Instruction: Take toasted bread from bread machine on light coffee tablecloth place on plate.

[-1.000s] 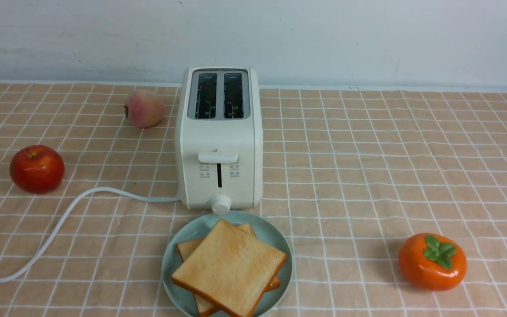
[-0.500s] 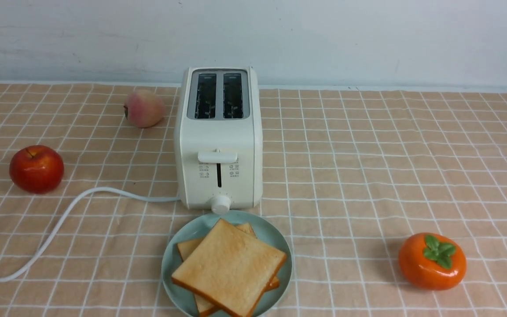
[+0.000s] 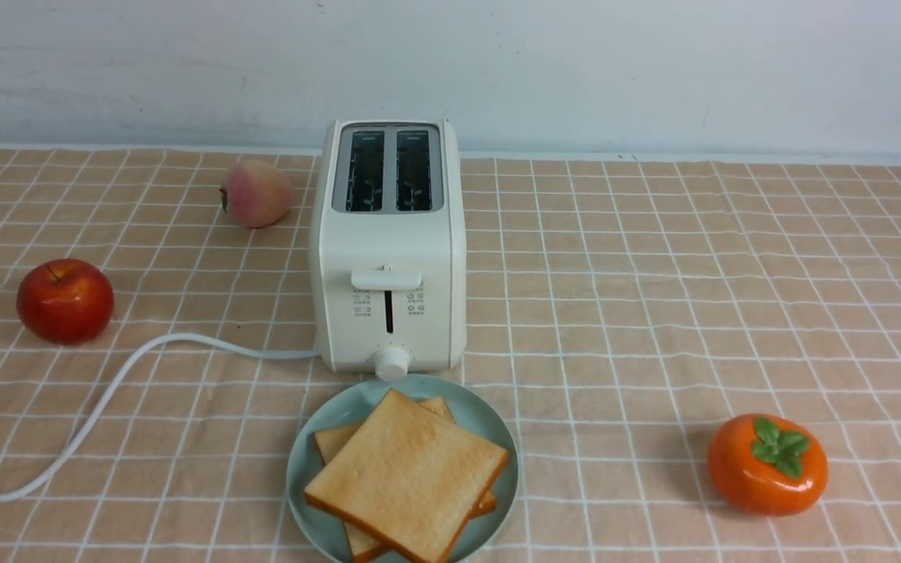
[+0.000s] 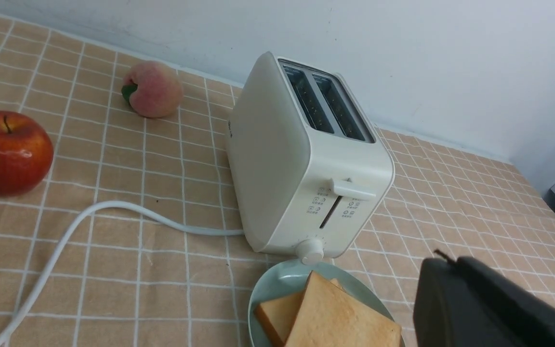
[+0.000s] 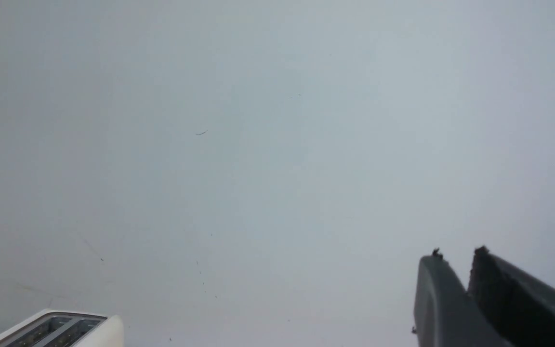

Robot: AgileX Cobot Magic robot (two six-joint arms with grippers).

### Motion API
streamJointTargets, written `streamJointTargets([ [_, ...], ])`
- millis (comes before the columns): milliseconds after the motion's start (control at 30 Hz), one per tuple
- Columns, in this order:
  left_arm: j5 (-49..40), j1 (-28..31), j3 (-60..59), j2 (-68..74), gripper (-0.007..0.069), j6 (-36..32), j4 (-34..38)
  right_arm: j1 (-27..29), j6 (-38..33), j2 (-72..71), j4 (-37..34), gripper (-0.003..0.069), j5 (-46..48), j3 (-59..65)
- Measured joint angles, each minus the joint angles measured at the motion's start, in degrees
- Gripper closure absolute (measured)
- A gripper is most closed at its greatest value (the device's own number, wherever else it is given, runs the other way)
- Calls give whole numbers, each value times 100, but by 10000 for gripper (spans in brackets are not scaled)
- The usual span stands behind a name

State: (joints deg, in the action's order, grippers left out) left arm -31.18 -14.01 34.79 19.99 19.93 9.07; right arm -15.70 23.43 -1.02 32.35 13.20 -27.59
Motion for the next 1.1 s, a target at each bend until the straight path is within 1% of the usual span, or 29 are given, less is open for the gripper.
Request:
streamJointTargets([
  [133,0,0,0,0,638,-34,-55,0,5,0,0,552,0,0],
  [267,86,0,-92,-50,636,-150,-515,0,7,0,0,549,0,0],
  [367,365,72,-506,-370,635,-209,-809,0,7,0,2,544,0,0],
  [533,1176,837,-1963,-1395,628,-251,-825,0,7,0,2,537,0,0],
  [600,1418,1046,-2581,-1743,627,-263,-825,0,7,0,2,534,0,0],
  [633,1433,1059,-2650,-1817,627,-261,-825,0,7,0,2,534,0,0],
  [667,1560,1101,-3224,-2003,626,-264,-839,0,7,0,2,532,0,0],
  [767,1316,1088,-3562,-2052,624,-264,-844,0,7,0,2,529,-2,0],
  [800,995,1088,-3633,-2058,624,-269,-844,0,7,0,2,528,4,0],
  [833,894,1088,-3650,-2058,624,-269,-844,0,7,0,2,526,4,0],
  [1100,896,1087,-3654,-2058,617,-280,-844,0,7,0,2,515,4,0],
])
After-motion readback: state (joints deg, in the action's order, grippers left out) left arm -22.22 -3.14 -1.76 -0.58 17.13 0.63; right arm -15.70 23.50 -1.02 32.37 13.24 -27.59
